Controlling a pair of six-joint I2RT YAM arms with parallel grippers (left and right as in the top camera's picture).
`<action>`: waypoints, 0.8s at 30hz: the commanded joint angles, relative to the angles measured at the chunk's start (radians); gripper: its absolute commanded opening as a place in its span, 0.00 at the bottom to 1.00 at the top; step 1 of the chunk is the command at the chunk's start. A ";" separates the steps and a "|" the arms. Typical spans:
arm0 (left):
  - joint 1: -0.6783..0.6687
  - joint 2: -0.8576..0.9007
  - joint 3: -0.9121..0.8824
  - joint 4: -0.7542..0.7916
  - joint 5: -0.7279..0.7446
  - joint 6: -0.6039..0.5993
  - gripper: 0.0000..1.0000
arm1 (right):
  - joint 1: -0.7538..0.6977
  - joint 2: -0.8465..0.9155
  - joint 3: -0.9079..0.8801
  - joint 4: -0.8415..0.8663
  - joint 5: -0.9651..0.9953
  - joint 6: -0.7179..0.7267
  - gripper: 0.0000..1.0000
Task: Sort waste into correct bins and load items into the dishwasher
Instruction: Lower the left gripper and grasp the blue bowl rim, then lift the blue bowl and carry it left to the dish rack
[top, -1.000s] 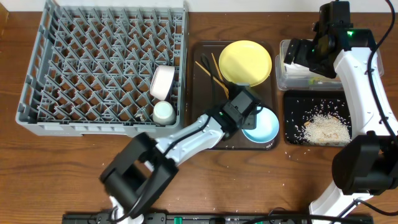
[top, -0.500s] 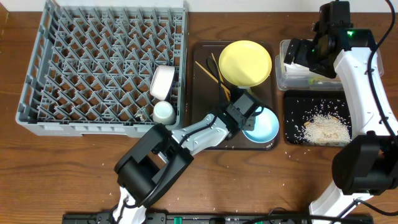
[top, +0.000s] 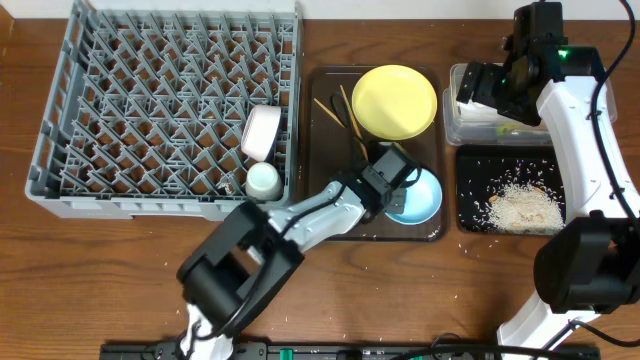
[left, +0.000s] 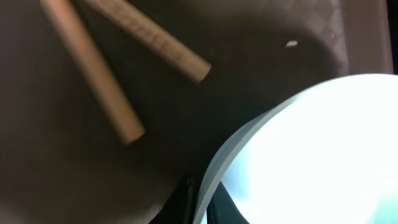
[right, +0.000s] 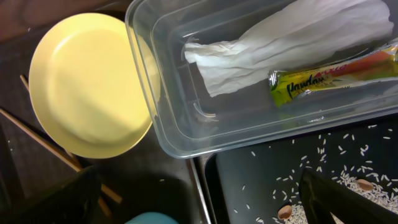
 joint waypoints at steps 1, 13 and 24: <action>0.010 -0.141 -0.007 -0.072 -0.071 0.029 0.07 | -0.002 -0.019 0.004 0.000 0.006 0.003 0.99; 0.009 -0.225 -0.006 -0.204 -0.244 0.088 0.07 | -0.002 -0.019 0.004 0.000 0.006 0.003 0.99; 0.011 -0.489 -0.006 -0.269 -0.579 0.241 0.07 | -0.002 -0.019 0.004 0.000 0.006 0.002 0.99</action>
